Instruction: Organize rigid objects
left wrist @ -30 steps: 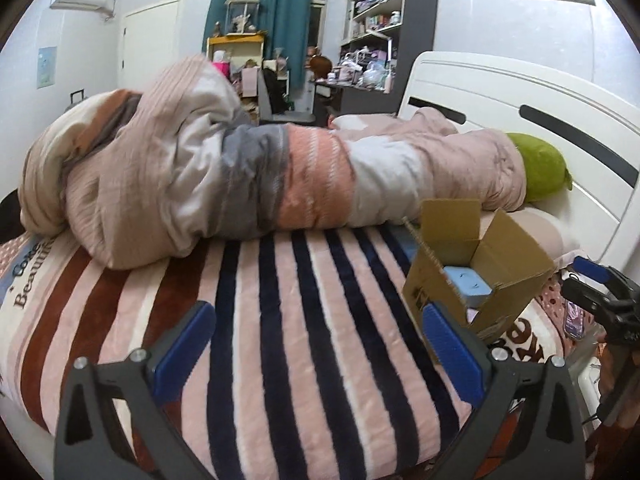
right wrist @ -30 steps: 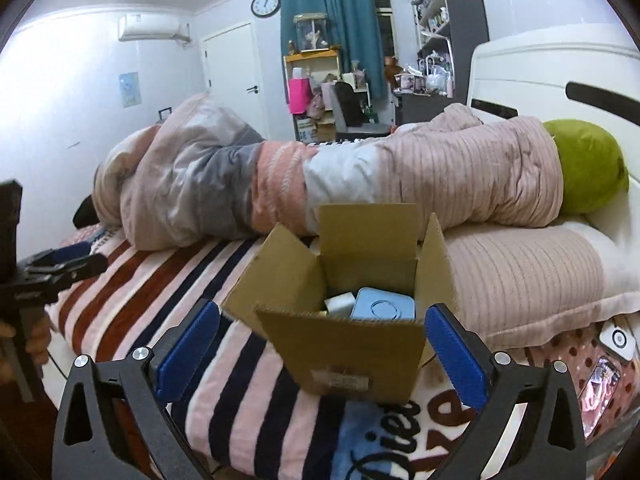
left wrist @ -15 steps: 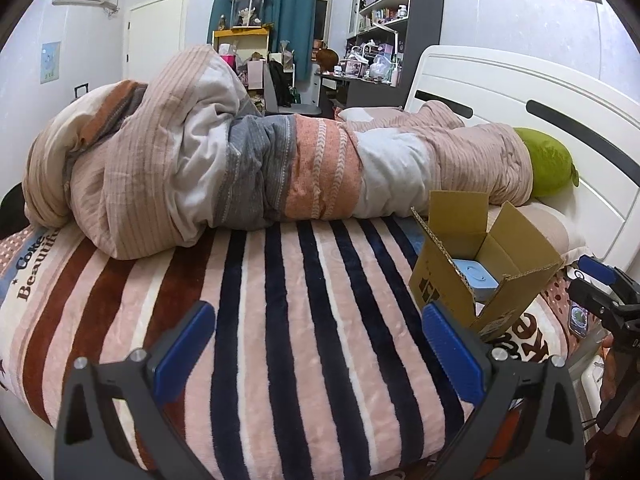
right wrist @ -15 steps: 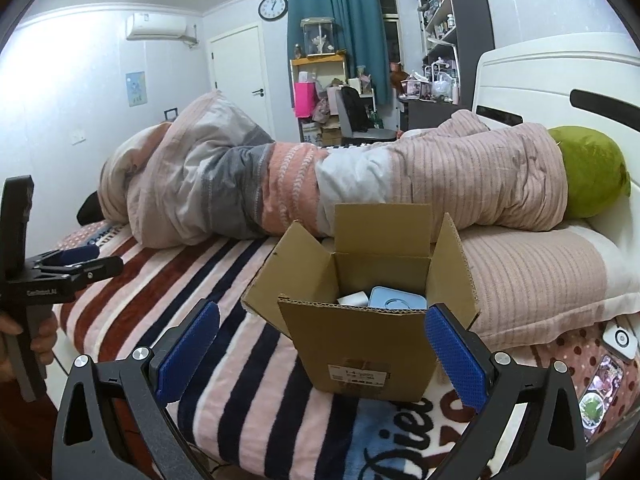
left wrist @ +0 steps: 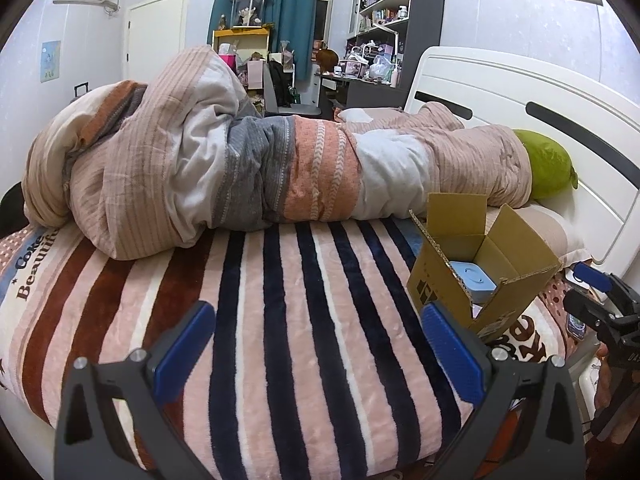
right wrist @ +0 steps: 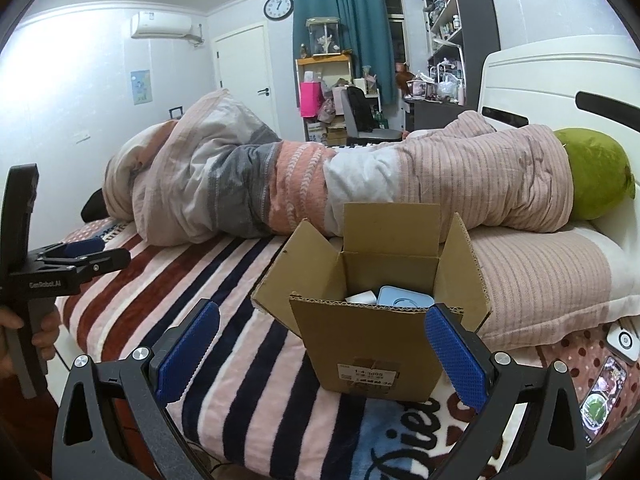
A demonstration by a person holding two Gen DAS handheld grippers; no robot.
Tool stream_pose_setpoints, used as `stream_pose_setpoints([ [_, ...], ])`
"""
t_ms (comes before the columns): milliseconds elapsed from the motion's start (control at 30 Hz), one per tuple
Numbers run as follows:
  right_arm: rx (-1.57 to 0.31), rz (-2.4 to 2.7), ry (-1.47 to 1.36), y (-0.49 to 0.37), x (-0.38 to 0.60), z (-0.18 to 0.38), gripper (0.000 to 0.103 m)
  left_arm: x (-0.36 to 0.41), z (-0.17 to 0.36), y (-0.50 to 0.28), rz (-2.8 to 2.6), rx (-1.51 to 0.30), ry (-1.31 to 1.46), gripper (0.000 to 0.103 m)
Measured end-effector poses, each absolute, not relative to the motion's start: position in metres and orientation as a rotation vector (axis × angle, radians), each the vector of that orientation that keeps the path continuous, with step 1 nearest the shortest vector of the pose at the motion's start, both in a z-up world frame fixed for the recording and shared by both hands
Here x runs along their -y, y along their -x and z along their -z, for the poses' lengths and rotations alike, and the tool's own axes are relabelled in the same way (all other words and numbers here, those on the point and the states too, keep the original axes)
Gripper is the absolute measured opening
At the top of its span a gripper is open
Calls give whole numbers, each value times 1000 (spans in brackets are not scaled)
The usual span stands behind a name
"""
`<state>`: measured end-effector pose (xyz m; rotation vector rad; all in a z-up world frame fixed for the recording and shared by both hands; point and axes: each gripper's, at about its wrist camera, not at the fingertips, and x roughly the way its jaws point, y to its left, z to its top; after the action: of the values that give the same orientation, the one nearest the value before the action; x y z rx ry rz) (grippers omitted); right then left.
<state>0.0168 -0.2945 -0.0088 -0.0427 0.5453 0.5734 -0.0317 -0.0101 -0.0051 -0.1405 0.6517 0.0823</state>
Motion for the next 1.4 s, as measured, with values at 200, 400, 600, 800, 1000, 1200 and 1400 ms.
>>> stream_pose_setpoints([
  [200,-557,-569,35,-18,296,12,103,10,5,32,-86,-650,143,103],
  [400,-556,-579,27,-17,295,12,103,10,4,36,-95,-645,151,103],
  [600,-553,-591,26,-14,293,14,103,10,4,38,-105,-648,143,103],
  [800,-552,-594,23,-13,293,14,103,12,5,39,-106,-649,142,103],
  [1000,-552,-592,24,-12,294,14,103,12,5,39,-105,-651,143,103],
  [1200,-548,-594,19,-10,293,14,103,13,6,38,-103,-654,140,103],
  [1400,-547,-598,18,-7,293,13,103,14,8,37,-98,-656,144,103],
])
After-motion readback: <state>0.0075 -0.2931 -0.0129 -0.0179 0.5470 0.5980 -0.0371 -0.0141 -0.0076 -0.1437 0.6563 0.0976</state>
